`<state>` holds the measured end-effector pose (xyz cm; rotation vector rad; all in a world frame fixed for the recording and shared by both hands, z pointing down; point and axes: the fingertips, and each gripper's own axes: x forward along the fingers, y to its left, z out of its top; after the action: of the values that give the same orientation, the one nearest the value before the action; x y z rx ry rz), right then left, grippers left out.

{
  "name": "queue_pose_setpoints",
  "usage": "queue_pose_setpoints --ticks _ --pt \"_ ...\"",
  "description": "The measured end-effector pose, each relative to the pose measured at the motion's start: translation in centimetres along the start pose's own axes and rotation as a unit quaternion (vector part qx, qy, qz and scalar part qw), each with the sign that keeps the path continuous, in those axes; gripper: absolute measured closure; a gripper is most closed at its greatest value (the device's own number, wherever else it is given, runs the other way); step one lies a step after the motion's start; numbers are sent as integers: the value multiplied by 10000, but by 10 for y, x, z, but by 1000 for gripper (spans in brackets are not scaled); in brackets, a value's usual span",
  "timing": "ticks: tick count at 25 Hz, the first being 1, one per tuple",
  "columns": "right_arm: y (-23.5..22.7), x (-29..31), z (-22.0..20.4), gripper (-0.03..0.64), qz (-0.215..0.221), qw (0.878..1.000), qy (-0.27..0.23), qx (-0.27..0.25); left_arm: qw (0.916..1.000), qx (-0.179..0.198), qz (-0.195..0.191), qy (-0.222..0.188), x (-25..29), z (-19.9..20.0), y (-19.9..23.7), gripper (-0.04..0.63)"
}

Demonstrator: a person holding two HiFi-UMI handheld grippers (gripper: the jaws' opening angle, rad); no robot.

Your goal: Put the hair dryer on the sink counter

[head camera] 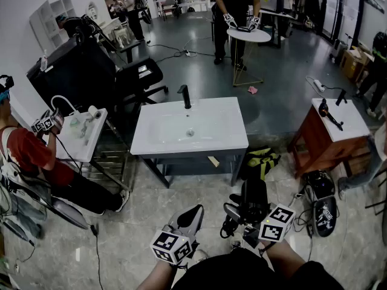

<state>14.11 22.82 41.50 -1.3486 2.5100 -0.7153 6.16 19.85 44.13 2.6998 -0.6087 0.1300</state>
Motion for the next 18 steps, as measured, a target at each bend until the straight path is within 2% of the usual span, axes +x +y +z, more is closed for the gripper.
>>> queue_pose_setpoints --ticks 10,18 --pt "-13 -11 -4 446 171 9998 95 41 10000 -11 68 26 15 -6 -9 592" --pt "-38 -18 6 446 132 9996 254 47 9998 -66 171 -26 37 -6 -14 592"
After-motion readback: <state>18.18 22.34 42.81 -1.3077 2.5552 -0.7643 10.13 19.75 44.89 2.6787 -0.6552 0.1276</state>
